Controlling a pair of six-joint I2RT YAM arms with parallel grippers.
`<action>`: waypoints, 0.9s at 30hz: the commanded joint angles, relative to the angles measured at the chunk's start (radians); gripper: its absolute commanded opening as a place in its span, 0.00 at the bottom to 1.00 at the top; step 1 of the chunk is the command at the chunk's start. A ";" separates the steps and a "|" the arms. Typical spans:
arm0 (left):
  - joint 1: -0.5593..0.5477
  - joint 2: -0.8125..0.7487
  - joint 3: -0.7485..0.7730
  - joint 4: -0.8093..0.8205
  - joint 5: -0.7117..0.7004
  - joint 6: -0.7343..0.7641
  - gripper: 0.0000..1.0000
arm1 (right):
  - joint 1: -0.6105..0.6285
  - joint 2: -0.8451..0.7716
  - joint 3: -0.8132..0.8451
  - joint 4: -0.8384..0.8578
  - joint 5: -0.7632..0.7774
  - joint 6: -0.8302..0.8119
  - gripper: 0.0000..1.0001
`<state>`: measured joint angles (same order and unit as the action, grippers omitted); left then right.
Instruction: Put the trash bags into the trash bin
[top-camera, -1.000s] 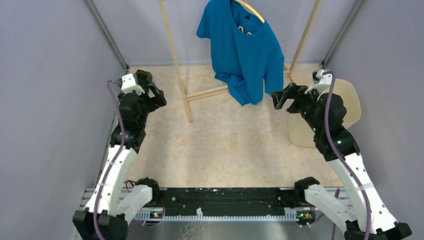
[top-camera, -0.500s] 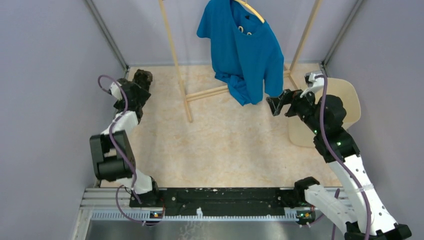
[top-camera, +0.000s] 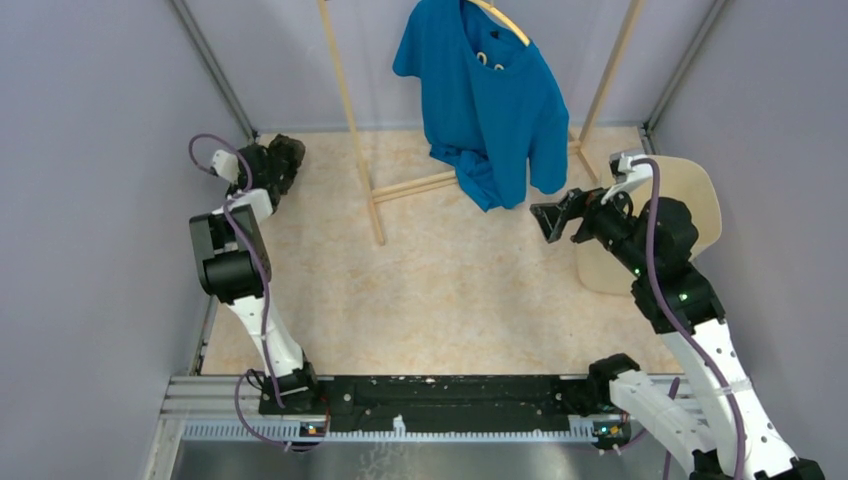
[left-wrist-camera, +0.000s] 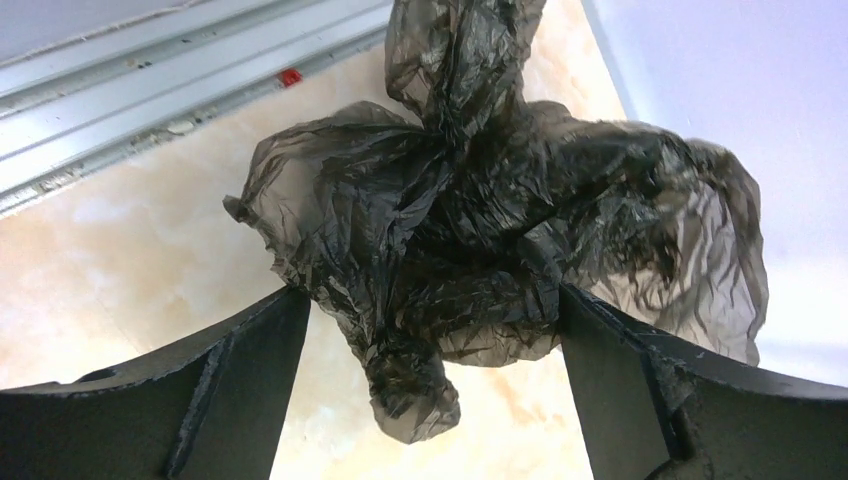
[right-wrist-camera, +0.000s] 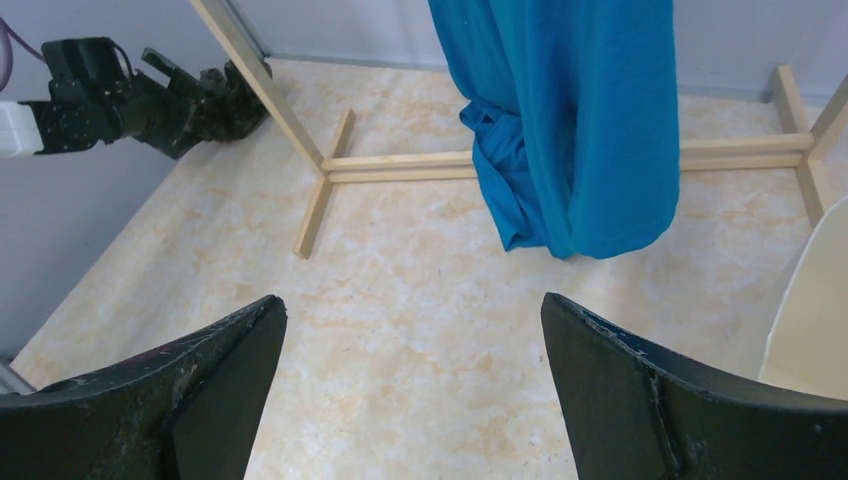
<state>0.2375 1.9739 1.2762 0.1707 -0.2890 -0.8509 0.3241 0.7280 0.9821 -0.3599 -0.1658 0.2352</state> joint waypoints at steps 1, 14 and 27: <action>0.033 0.032 0.086 -0.095 -0.011 -0.077 0.99 | -0.006 -0.013 0.065 -0.080 -0.072 0.008 0.99; 0.126 0.143 0.185 -0.236 0.376 -0.130 0.29 | -0.004 -0.064 0.113 -0.323 -0.244 0.116 0.99; 0.106 -0.539 -0.591 -0.186 0.681 -0.038 0.15 | 0.041 -0.040 0.058 -0.276 -0.399 0.224 0.99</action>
<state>0.3550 1.6794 0.8795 -0.0219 0.2535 -0.9619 0.3573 0.6746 1.0466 -0.7227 -0.4324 0.4232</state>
